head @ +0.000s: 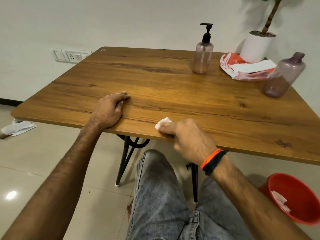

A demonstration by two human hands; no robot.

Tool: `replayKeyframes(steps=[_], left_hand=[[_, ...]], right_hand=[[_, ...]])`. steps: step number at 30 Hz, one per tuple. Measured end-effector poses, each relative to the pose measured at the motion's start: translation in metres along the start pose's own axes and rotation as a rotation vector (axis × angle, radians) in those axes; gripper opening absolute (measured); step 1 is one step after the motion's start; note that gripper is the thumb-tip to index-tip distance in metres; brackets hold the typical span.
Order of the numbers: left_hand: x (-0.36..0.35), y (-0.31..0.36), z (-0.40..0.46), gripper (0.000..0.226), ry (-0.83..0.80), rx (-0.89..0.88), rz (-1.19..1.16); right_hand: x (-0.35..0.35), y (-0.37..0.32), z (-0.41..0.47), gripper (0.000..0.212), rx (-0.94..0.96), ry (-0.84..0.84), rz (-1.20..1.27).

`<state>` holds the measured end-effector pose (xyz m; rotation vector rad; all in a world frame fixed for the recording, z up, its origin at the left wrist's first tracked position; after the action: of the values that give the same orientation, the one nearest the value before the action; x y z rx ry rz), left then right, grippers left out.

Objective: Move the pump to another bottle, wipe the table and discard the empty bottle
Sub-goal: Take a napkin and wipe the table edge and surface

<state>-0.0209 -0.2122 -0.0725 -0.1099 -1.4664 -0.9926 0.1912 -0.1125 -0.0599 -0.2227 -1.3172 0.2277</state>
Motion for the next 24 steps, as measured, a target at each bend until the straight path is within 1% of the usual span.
replayKeyframes(steps=[2, 3, 5, 6, 8, 9, 11, 13, 15, 17, 19, 21, 22, 24], left_hand=[[0.000, 0.000, 0.001, 0.038, 0.002, -0.002, -0.001], [0.000, 0.000, 0.001, 0.038, 0.005, -0.003, 0.002], [0.000, 0.001, 0.001, 0.038, 0.008, -0.004, 0.008], [0.000, 0.001, 0.001, 0.038, 0.009, -0.005, 0.008], [0.000, 0.001, 0.000, 0.038, 0.014, -0.006, 0.005], [0.000, 0.001, 0.000, 0.038, 0.014, -0.007, 0.004], [0.000, 0.001, 0.001, 0.038, 0.009, -0.006, 0.006], [0.000, 0.001, 0.000, 0.038, 0.008, -0.007, 0.012], [0.000, 0.001, 0.001, 0.038, 0.009, -0.011, 0.008], [0.000, 0.001, 0.001, 0.038, 0.008, -0.014, 0.009], [0.000, 0.001, 0.001, 0.038, 0.009, -0.015, 0.011], [0.000, 0.001, 0.001, 0.038, 0.011, -0.012, 0.011], [0.000, 0.001, 0.001, 0.038, 0.017, -0.013, 0.013], [0.000, 0.002, 0.001, 0.037, 0.032, -0.017, 0.014]], right_hand=[[-0.006, -0.028, -0.010, 0.057, 0.128, 0.007, 0.058], [-0.005, -0.035, -0.013, 0.053, 0.167, 0.027, 0.142], [0.008, -0.026, -0.014, 0.050, 0.136, 0.115, 0.314], [0.018, -0.014, -0.014, 0.051, 0.083, 0.183, 0.341], [0.035, 0.016, -0.011, 0.056, -0.037, 0.279, 0.252], [0.040, 0.030, -0.009, 0.057, -0.097, 0.279, 0.182], [0.038, 0.051, -0.008, 0.056, -0.211, 0.183, 0.058], [0.030, 0.059, -0.012, 0.055, -0.273, 0.092, -0.012], [0.026, 0.046, -0.018, 0.055, -0.236, 0.081, -0.050], [0.019, 0.020, -0.023, 0.056, -0.141, 0.078, -0.054], [0.004, -0.008, -0.027, 0.059, -0.032, 0.032, -0.027], [-0.001, -0.023, -0.029, 0.056, 0.060, 0.051, 0.095], [0.003, -0.022, -0.027, 0.054, 0.068, 0.083, 0.206], [0.017, -0.005, -0.022, 0.051, 0.020, 0.193, 0.418]])
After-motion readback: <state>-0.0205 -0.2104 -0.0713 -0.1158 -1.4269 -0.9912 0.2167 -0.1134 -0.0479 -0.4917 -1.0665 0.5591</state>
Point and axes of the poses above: each hand's wrist, its own z-axis towards the middle knuckle, its own x-axis out of the back of the hand, y = z × x, the point moved 9 cm from there along z, towards the middle knuckle, and after that the axes turned 9 degrees about x, right-handed, at the moved point
